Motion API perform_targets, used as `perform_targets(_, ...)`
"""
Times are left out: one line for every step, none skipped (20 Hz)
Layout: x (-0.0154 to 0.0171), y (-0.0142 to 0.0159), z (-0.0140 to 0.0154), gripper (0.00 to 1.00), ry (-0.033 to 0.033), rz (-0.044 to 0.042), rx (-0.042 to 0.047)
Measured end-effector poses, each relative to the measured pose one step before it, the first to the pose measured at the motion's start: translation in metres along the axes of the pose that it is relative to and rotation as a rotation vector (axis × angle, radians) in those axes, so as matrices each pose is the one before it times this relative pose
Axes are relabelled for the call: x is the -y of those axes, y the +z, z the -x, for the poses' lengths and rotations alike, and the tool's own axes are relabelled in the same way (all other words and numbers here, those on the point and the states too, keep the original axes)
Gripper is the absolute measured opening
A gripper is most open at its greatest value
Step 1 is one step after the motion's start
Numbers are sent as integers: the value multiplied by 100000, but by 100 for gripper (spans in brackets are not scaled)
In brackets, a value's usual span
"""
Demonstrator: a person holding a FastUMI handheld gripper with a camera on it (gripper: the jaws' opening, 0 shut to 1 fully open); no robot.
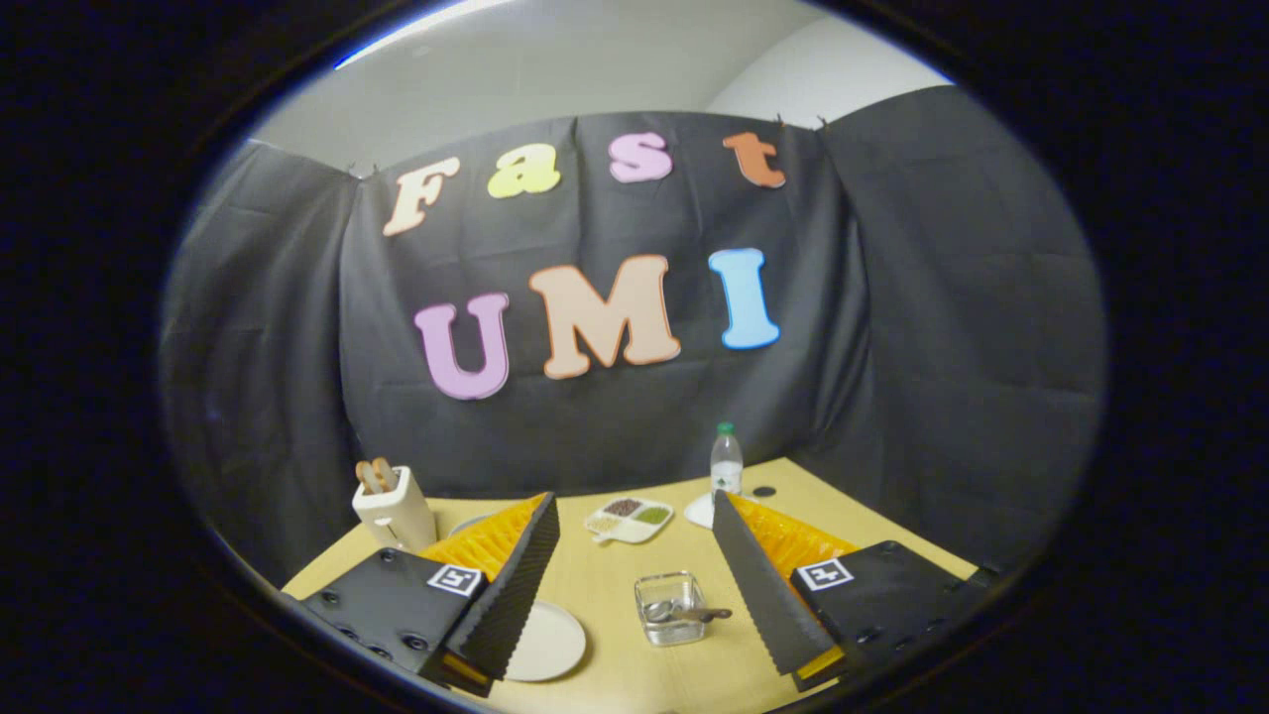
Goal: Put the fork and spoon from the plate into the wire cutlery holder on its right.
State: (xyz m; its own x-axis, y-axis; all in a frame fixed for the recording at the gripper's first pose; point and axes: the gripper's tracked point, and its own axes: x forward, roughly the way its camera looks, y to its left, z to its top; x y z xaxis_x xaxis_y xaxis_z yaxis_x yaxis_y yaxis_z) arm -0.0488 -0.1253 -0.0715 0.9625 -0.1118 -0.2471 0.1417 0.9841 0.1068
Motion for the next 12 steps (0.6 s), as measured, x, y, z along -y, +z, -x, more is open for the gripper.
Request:
perform_targets(-67,591,313,98,-30,169,3405)
perform_targets(-206,239,163,98,34,374,1980)
perform_targets(76,399,190,98,-128,340,2145)
perform_targets(15,247,143,98,-531,440,1065)
perform_targets(-31,352,84,98,289,314,1468)
perform_targets(-113,289,57,98,-498,180,1102)
perform_targets(37,240,33,98,522,100,1053)
perform_targets(-103,152,78,98,-176,44,508)
perform_targets(-101,-30,43,98,488,105,43)
perform_targets(-4,114,31,98,-115,275,508)
perform_targets(-65,8,-78,98,85,345,135)
perform_targets(-157,24,-8,98,280,204,174)
